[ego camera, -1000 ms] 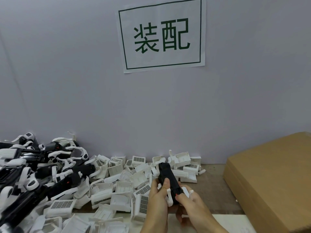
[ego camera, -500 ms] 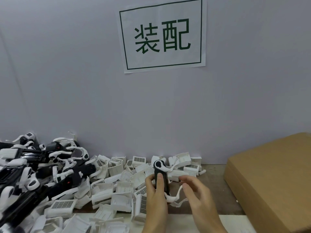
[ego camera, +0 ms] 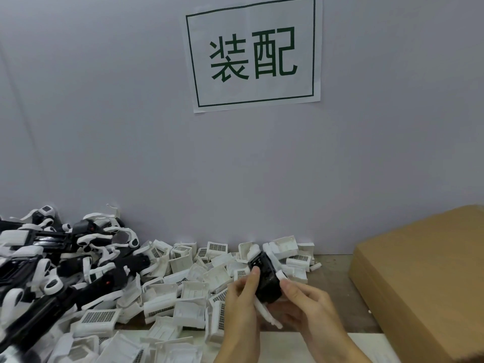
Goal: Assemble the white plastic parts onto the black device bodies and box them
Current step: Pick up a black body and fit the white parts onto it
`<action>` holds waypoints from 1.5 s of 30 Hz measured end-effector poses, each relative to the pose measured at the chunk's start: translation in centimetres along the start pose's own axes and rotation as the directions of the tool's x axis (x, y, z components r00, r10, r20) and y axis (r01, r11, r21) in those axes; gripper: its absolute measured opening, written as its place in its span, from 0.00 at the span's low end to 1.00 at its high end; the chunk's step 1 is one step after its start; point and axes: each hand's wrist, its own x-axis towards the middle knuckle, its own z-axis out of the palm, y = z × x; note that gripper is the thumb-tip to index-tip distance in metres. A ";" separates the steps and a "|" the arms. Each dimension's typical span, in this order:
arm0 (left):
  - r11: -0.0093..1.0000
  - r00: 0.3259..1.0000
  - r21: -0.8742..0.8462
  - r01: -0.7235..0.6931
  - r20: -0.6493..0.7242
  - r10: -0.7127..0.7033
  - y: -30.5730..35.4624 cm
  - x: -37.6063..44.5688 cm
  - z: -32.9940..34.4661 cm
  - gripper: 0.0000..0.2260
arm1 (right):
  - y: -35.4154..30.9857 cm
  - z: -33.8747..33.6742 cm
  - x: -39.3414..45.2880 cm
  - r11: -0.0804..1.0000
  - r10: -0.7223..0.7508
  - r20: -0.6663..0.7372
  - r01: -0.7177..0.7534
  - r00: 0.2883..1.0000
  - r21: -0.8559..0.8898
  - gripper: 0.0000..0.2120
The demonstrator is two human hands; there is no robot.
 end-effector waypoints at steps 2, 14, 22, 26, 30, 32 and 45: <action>0.989 0.981 -0.080 0.124 0.157 -0.111 0.3 -0.6 0.2 0.25 | 0.0 -0.1 0.0 1.000 0.031 0.057 -0.031 0.998 0.002 0.20; 0.998 0.992 -0.010 -0.057 -0.117 0.056 -0.3 1.2 -0.8 0.13 | -1.6 -1.3 -0.5 0.619 -0.057 -0.059 -0.011 0.997 -0.785 0.11; 0.993 0.982 -0.025 -0.112 -0.156 0.106 -0.5 1.4 -0.8 0.07 | -2.9 2.5 -1.1 0.199 0.505 0.059 -0.050 0.861 -0.979 0.13; 0.993 0.985 -0.054 -0.107 -0.143 0.098 -0.4 1.4 -0.7 0.07 | -2.8 2.2 -1.3 0.201 0.505 0.141 0.043 0.851 -0.979 0.12; 0.993 0.989 -0.074 -0.092 -0.125 0.082 -0.2 0.9 -0.6 0.08 | -3.5 -0.5 -1.2 0.357 0.423 0.194 0.034 0.885 -0.934 0.10; 0.994 0.991 -0.070 -0.085 -0.107 0.077 -0.1 0.7 -0.6 0.08 | -3.9 -2.7 -1.0 0.580 0.361 0.209 -0.044 0.909 -0.814 0.06; 0.969 0.993 0.240 -0.059 0.109 0.033 -1.2 0.3 -0.6 0.05 | -1.8 -5.0 0.7 0.977 -0.150 -0.334 0.088 0.931 -0.193 0.17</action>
